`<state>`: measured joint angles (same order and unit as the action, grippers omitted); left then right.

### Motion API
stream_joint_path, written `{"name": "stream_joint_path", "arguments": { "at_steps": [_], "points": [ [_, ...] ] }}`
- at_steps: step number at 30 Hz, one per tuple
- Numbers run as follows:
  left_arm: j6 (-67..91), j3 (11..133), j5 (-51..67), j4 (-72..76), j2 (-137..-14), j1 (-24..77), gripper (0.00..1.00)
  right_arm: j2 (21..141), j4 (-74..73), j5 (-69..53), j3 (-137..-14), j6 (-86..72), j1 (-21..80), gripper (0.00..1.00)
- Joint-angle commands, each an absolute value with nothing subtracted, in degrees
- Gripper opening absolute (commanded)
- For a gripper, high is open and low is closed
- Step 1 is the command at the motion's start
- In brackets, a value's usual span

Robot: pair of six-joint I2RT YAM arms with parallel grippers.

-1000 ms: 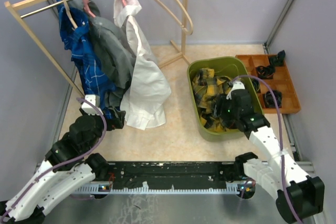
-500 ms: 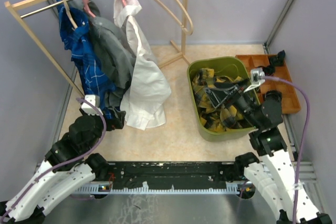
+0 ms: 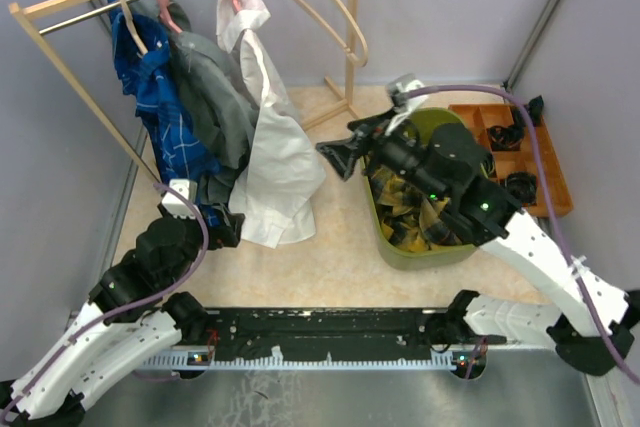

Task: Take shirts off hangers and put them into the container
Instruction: Pick up the hanger from the clothesline.

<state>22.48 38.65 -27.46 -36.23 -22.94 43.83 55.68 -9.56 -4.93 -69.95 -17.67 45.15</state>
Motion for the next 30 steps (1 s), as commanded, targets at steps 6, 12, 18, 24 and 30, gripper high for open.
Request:
{"name": "stream_joint_path", "arguments": {
  "at_steps": [6,12,18,24,30],
  "points": [
    [21.8,39.0,-26.4,-34.9,-23.2,43.4,1.0,75.5,-7.1,27.2,-87.9,0.4,61.4,0.87],
    [21.8,38.9,-26.5,-34.9,-22.6,43.4,0.99,81.4,1.2,27.8,-92.0,1.9,61.5,0.86],
    [21.8,38.9,-26.6,-34.8,-22.6,43.4,0.99,83.1,5.2,27.2,-94.0,2.7,61.5,0.83],
    [21.8,38.9,-26.5,-34.8,-22.6,43.4,0.99,85.4,8.6,30.9,-95.6,4.8,61.5,0.71],
    [21.8,38.9,-26.6,-34.9,-22.6,43.4,1.0,91.3,1.4,32.0,-102.3,5.5,61.3,0.61]
  ]
}}
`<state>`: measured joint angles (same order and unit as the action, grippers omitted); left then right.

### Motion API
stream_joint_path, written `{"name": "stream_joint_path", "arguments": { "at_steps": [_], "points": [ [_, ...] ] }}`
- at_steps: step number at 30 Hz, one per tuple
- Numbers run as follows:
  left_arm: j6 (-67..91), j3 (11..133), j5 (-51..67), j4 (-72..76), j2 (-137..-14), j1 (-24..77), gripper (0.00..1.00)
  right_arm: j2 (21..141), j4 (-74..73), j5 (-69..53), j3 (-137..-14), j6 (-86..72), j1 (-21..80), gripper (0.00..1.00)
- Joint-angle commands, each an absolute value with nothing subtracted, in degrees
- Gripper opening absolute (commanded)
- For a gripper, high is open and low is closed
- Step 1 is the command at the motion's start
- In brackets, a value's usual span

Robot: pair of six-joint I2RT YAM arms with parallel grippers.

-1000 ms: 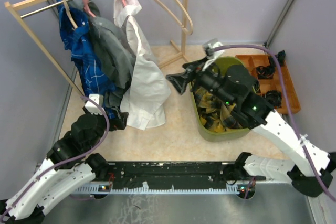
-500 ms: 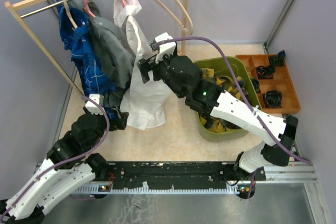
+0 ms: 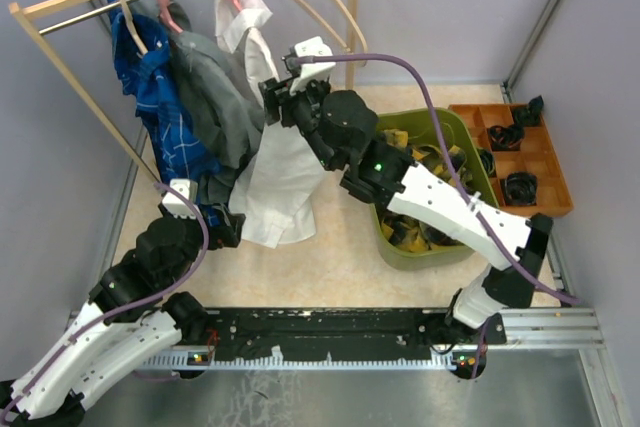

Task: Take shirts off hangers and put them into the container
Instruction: Pick up the hanger from the clothesline.

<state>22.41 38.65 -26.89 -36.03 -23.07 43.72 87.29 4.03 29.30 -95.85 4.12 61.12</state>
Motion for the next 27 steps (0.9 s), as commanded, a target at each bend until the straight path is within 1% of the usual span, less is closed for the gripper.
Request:
{"name": "stream_joint_path", "arguments": {
  "at_steps": [1,6,9,11,12,13,15,16,19,21,23,24,27],
  "points": [
    [21.8,38.9,-26.6,-34.8,-22.6,43.4,0.99,92.6,0.0,32.9,-103.9,5.6,61.2,0.58],
    [21.9,38.9,-26.7,-34.9,-22.6,43.4,0.99,97.0,-1.6,35.1,-107.2,6.4,60.7,0.52],
    [22.0,38.9,-26.7,-34.9,-22.6,43.4,0.99,96.8,-0.6,36.1,-107.1,6.2,60.4,0.44],
    [21.9,38.9,-26.8,-34.9,-22.7,43.4,0.99,96.3,-0.6,36.6,-107.1,5.8,59.9,0.43],
    [21.9,38.9,-26.8,-34.9,-22.7,43.4,0.99,95.9,-0.7,36.6,-107.0,5.5,59.5,0.43],
    [21.9,38.9,-26.8,-35.0,-22.7,43.4,0.99,95.6,-0.8,36.2,-106.9,5.1,58.8,0.46],
    [21.9,38.9,-26.7,-34.9,-22.8,43.4,0.99,95.3,-1.9,34.0,-107.3,3.9,57.5,0.55],
    [21.9,38.9,-26.7,-34.8,-22.7,43.4,0.99,95.2,-3.0,32.4,-108.1,3.1,57.0,0.58],
    [21.9,38.9,-26.6,-34.8,-22.9,43.4,0.99,97.1,-9.2,27.1,-113.0,1.2,55.6,0.59],
    [21.8,39.0,-26.5,-34.8,-23.0,43.4,0.99,100.0,-14.6,26.0,-117.8,0.9,55.3,0.53],
    [21.8,38.9,-26.5,-34.8,-23.1,43.4,0.99,103.0,-17.8,27.5,-120.9,0.6,55.3,0.48],
    [21.8,38.9,-26.5,-34.8,-23.1,43.4,0.99,103.5,-18.0,28.4,-121.1,0.1,55.3,0.45],
    [21.9,38.9,-26.5,-34.9,-23.0,43.4,0.99,103.1,-14.2,28.7,-118.2,0.1,55.3,0.31]
  ]
}}
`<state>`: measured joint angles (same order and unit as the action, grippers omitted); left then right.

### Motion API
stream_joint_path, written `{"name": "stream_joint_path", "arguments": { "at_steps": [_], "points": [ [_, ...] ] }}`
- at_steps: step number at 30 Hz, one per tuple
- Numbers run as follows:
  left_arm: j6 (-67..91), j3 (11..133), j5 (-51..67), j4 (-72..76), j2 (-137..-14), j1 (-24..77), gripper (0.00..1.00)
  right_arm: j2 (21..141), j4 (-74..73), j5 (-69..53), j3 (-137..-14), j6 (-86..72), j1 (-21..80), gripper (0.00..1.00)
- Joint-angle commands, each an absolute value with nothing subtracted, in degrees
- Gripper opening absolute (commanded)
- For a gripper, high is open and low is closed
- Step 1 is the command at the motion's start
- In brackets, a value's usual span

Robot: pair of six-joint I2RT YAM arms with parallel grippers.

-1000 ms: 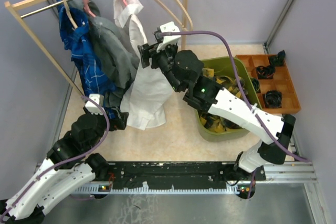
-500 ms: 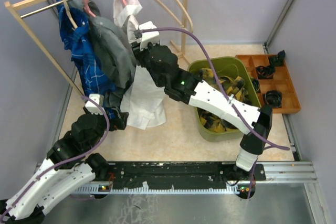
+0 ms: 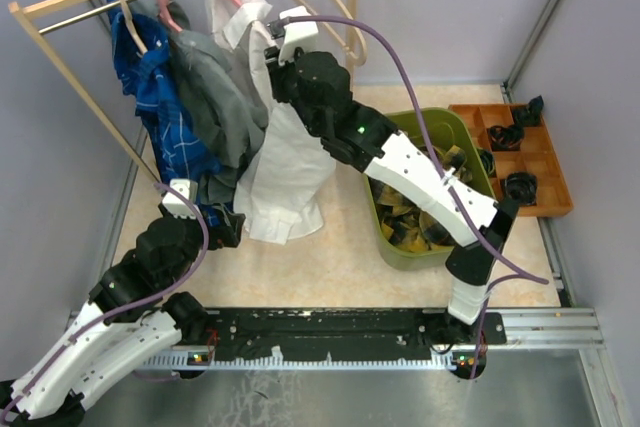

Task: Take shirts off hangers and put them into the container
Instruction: Pick up the hanger from the clothesline.

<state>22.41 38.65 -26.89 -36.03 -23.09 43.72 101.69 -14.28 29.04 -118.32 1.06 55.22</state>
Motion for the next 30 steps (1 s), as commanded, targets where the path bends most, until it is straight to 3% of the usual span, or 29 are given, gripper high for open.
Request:
{"name": "stream_joint_path", "arguments": {
  "at_steps": [1,8,13,30],
  "points": [
    [21.9,38.9,-26.6,-34.9,-23.0,43.4,0.99,102.8,-13.1,28.4,-117.3,0.0,55.3,0.25],
    [22.0,38.9,-26.8,-35.0,-23.0,43.4,0.99,97.6,2.0,29.7,-106.0,0.9,55.3,0.0],
    [21.9,38.9,-26.7,-35.0,-23.1,43.4,0.99,92.0,24.3,26.6,-92.7,2.5,55.1,0.0],
    [22.2,39.0,-27.2,-35.1,-23.1,43.4,0.99,91.7,25.7,27.3,-96.3,-0.3,55.1,0.0]
  ]
}}
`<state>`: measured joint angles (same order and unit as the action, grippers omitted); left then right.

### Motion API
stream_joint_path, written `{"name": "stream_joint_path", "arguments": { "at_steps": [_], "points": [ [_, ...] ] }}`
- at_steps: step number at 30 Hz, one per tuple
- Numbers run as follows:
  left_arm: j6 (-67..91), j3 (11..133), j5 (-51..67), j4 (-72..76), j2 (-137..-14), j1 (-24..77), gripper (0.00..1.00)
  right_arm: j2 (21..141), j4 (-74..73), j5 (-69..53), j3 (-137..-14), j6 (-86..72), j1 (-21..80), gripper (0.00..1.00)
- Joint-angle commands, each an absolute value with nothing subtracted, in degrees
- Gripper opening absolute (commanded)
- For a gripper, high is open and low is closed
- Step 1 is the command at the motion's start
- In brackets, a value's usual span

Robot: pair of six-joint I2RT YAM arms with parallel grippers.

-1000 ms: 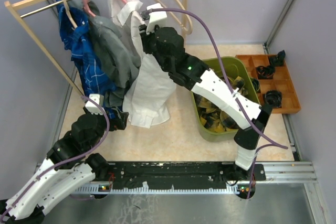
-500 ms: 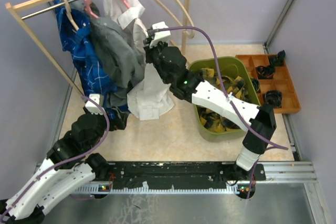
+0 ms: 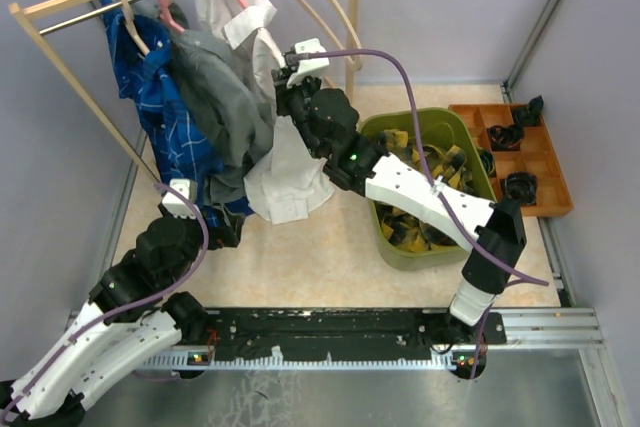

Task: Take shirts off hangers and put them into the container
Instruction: Pick up the hanger from the clothesline.

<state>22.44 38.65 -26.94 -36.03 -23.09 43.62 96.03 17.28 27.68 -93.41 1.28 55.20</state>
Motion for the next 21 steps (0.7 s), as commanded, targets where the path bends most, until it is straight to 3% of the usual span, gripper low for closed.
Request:
{"name": "stream_joint_path", "arguments": {
  "at_steps": [1,12,21],
  "points": [
    [22.2,39.0,-27.2,-35.1,-23.1,43.4,0.99,91.3,25.2,27.2,-96.3,-0.4,55.0,0.0],
    [22.3,39.1,-27.4,-35.2,-23.4,43.4,0.99,84.5,14.6,26.6,-92.5,-0.8,55.1,0.0],
    [22.5,39.1,-27.6,-35.4,-23.5,43.4,0.99,72.9,7.6,24.0,-77.2,-4.4,55.0,0.0]
  ]
}}
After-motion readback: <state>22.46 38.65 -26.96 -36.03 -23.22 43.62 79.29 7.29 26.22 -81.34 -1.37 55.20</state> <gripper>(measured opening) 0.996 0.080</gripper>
